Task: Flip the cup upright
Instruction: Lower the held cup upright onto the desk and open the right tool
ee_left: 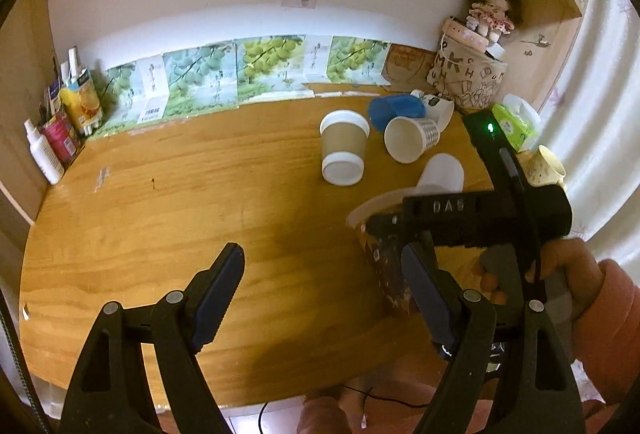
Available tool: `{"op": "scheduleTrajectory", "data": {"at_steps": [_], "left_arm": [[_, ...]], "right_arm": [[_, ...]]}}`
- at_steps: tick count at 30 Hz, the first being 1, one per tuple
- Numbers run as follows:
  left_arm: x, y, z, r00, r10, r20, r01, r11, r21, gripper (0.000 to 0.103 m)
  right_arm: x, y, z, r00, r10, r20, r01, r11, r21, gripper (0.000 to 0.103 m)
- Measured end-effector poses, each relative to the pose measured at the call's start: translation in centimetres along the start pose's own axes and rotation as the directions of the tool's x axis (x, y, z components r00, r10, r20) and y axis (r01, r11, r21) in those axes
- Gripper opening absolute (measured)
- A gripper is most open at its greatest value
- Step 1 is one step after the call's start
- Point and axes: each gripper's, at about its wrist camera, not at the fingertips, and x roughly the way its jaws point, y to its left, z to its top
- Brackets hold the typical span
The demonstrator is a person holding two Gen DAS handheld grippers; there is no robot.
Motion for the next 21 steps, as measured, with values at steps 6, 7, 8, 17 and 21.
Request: {"op": "scheduleTrajectory", "data": {"at_steps": [6, 7, 8, 17, 21], "left_arm": [[0.0, 0.6, -0.5, 1.000, 0.013, -0.020, -0.013, 1.000, -0.021, 0.084], [0.0, 0.6, -0.5, 1.000, 0.014, -0.021, -0.015, 1.000, -0.021, 0.084], [0.0, 0.6, -0.4, 1.000, 0.015, -0.021, -0.015, 1.000, -0.019, 0.083], [-0.4, 0.0, 0.3, 1.000, -0.011, -0.002, 0.011, 1.000, 0.020, 0.083], [-0.6, 0.2, 0.5, 1.000, -0.007, 0.010, 0.007, 1.000, 0.021, 0.083]], "right_arm": [[-0.1, -0.2, 0.0, 0.999, 0.034, -0.007, -0.034, 0.999, -0.003, 0.078], [-0.2, -0.1, -0.1, 0.999, 0.035, -0.004, -0.035, 0.999, -0.010, 0.078], [-0.3, 0.0, -0.2, 0.999, 0.036, 0.001, -0.036, 0.999, -0.021, 0.078], [-2.3, 1.9, -0.9, 0.991, 0.035, 0.129, -0.021, 0.994, -0.105, 0.077], [-3.7, 3.1, -1.3, 0.967, 0.003, 0.254, 0.040, 0.986, -0.162, 0.077]]}}
